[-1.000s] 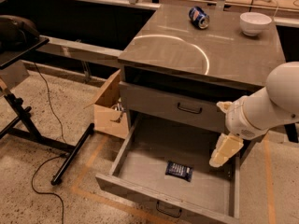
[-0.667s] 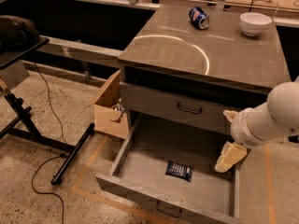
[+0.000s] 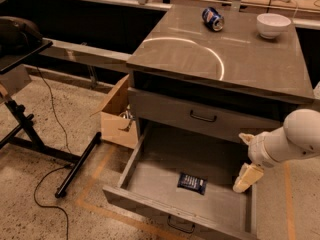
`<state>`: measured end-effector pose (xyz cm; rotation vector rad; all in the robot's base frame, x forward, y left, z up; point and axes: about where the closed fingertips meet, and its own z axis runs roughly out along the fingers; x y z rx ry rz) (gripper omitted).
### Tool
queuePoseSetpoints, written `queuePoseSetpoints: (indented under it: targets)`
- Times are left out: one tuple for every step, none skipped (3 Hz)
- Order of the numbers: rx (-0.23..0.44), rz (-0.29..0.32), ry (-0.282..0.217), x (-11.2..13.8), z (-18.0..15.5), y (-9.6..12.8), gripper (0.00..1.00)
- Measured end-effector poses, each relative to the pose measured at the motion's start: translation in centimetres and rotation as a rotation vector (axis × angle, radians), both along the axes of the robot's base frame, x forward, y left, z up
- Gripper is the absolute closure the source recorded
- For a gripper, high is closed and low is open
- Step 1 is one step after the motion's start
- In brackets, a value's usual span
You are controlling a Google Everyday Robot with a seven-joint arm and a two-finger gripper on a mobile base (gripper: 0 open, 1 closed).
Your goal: Pick rxbar blueberry from middle drawer and place on counter
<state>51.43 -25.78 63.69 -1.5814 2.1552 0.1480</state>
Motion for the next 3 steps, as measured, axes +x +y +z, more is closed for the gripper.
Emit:
queuePoseSetpoints:
  targets:
    - [0.003, 0.032, 0.015, 0.3, -4.5, -0.2, 0.00]
    - [0.006, 0.033, 0.019, 0.3, -5.1, -0.1, 0.00]
    - [0.033, 0.013, 0.017, 0.4, -6.1, -0.2, 0.00]
